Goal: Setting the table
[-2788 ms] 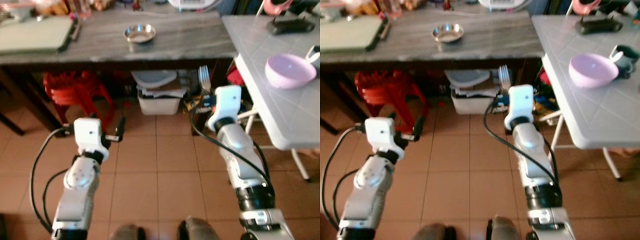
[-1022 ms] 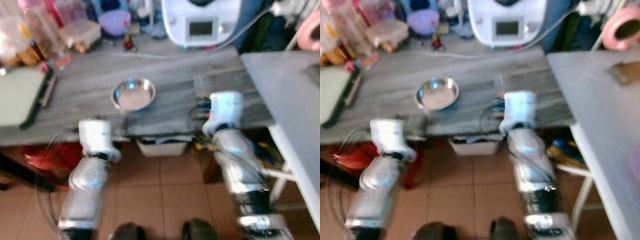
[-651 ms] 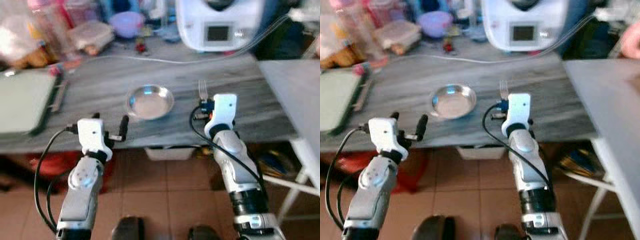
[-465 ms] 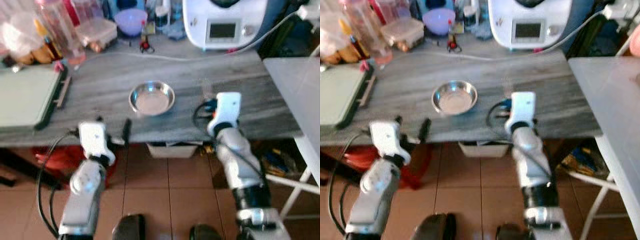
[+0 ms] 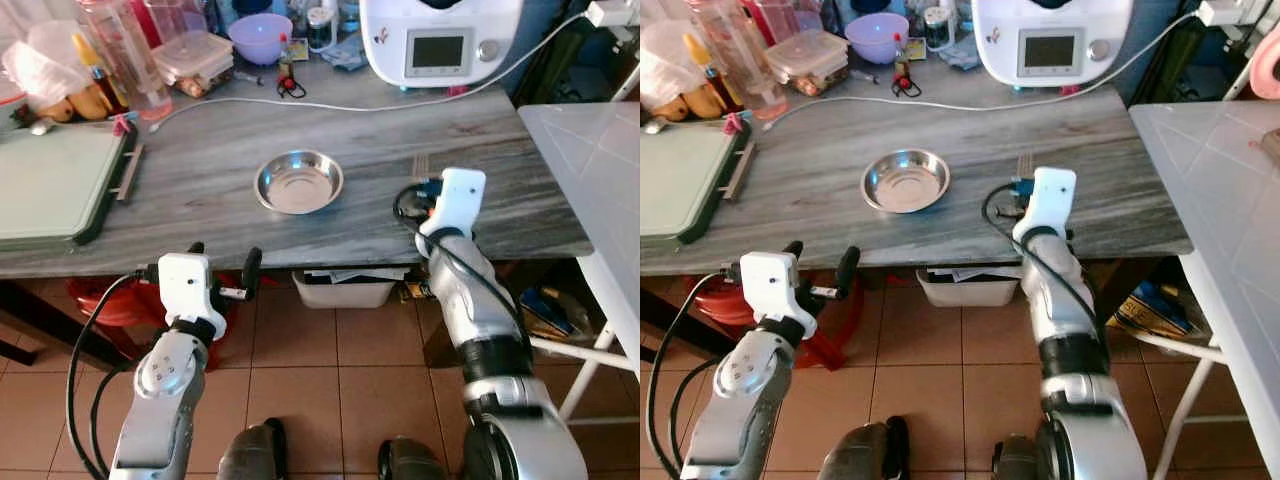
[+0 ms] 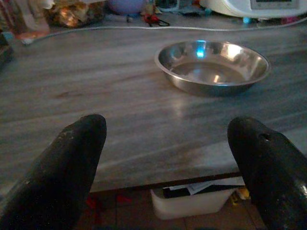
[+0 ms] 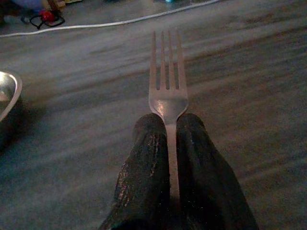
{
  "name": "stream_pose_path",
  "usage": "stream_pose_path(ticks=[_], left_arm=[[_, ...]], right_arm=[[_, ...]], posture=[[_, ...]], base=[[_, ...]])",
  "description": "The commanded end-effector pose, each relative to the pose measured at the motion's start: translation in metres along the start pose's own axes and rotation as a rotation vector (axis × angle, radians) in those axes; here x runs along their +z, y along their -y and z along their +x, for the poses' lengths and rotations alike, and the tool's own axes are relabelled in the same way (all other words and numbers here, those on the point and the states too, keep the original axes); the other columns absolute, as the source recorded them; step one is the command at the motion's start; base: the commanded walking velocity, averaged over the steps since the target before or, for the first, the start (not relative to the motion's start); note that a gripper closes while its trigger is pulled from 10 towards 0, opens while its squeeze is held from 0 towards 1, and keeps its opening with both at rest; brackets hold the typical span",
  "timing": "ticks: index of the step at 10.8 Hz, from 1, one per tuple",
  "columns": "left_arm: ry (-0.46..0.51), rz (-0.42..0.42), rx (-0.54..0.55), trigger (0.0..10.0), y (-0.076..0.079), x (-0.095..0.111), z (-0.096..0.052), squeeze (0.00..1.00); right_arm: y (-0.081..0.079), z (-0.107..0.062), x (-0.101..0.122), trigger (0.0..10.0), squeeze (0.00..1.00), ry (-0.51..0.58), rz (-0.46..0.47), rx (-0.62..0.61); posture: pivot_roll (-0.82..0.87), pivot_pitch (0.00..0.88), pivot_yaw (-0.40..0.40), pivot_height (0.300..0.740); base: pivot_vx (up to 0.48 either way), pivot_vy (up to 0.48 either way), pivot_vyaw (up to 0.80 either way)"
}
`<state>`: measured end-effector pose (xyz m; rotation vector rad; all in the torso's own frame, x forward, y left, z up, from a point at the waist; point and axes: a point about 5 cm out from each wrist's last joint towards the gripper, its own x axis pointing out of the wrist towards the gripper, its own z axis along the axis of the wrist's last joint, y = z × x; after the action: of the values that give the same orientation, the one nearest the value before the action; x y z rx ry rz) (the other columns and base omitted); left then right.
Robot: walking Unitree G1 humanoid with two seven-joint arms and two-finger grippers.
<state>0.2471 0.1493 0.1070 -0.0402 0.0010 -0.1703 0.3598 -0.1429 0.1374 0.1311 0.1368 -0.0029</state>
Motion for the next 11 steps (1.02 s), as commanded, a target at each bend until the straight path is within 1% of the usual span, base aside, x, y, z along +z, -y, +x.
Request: stream_pose_path(ticks=[1, 3, 4, 5, 8, 9, 10, 11], left_arm=[[-0.010, 0.007, -0.002, 10.0, -0.002, 0.001, -0.003, 0.00], [-0.025, 0.008, -0.009, 10.0, 0.000, 0.000, -0.005, 0.00], [-0.037, 0.007, -0.015, 10.0, 0.001, -0.001, -0.007, 0.00], [-0.041, 0.008, -0.011, 10.0, 0.001, 0.000, -0.007, 0.00], [-0.052, 0.004, -0.011, 10.0, 0.002, -0.001, -0.008, 0.00], [-0.054, 0.001, -0.011, 10.0, 0.003, -0.001, -0.008, 0.00], [-0.055, 0.000, -0.010, 10.0, 0.003, -0.001, -0.008, 0.00], [-0.059, -0.002, -0.011, 10.0, 0.004, -0.002, -0.008, 0.00]], right_arm=[[-0.004, 0.004, 0.003, 10.0, 0.00, -0.006, 0.020, 0.002], [-0.006, 0.011, 0.008, 10.0, 0.00, -0.015, 0.012, 0.002], [-0.010, 0.018, 0.012, 10.0, 0.00, -0.037, 0.025, 0.017], [-0.016, 0.020, 0.011, 10.0, 0.00, -0.069, 0.066, 0.032], [-0.033, 0.025, 0.009, 10.0, 0.00, -0.119, 0.090, 0.088], [-0.037, 0.025, 0.007, 10.0, 0.00, -0.134, 0.077, 0.098], [-0.038, 0.025, 0.005, 10.0, 0.00, -0.145, 0.085, 0.104], [-0.042, 0.023, 0.000, 10.0, 0.00, -0.169, 0.075, 0.132]], posture=[[0.05, 0.198, 0.090, 0.740], [0.06, 0.203, 0.093, 0.740], [0.06, 0.210, 0.096, 0.740], [0.06, 0.217, 0.096, 0.740], [0.06, 0.224, 0.093, 0.740], [0.06, 0.224, 0.090, 0.740], [0.06, 0.225, 0.088, 0.740], [0.05, 0.225, 0.087, 0.740]], base=[[0.000, 0.000, 0.00], [0.000, 0.000, 0.00], [0.000, 0.000, 0.00], [0.000, 0.000, 0.00], [0.000, 0.000, 0.00], [0.000, 0.000, 0.00], [0.000, 0.000, 0.00], [0.000, 0.000, 0.00]])
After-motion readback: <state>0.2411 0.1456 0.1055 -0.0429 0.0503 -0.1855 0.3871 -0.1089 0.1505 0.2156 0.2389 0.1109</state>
